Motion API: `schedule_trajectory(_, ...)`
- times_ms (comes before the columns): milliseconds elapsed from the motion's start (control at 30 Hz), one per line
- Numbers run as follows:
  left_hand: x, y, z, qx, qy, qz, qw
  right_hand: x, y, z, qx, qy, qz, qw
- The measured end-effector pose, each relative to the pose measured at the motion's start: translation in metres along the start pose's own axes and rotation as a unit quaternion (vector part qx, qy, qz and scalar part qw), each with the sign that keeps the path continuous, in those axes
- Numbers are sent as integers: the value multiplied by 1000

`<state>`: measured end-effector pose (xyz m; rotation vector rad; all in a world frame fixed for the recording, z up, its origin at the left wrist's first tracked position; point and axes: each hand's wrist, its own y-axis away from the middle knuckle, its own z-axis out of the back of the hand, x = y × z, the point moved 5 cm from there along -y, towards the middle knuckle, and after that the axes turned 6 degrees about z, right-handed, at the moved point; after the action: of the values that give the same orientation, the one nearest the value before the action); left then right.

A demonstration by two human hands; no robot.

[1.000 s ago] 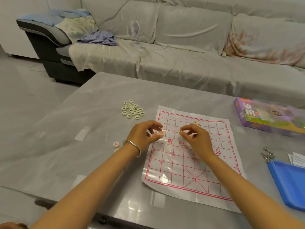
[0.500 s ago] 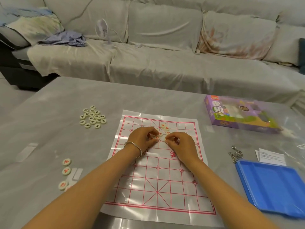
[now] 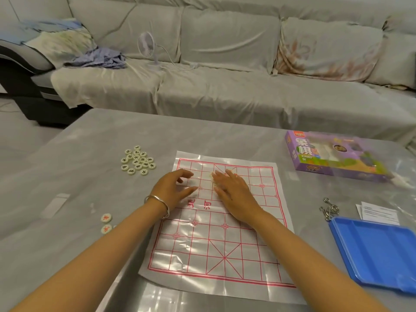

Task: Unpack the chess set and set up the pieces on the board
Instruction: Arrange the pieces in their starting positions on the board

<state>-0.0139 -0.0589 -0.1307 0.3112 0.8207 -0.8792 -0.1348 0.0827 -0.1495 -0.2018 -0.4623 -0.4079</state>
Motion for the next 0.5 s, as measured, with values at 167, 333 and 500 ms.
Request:
schedule_trajectory(167,34,25,36,1,-56,36,998,4,1,-14,52,54,2,997)
schedule_trajectory(333,73,62,82,18,-108,33,993,36,6,-12,28,33,-7,999)
schedule_trajectory(500,112,104,106,76,-133,19,988,130,11,-48,79,-79,91,990)
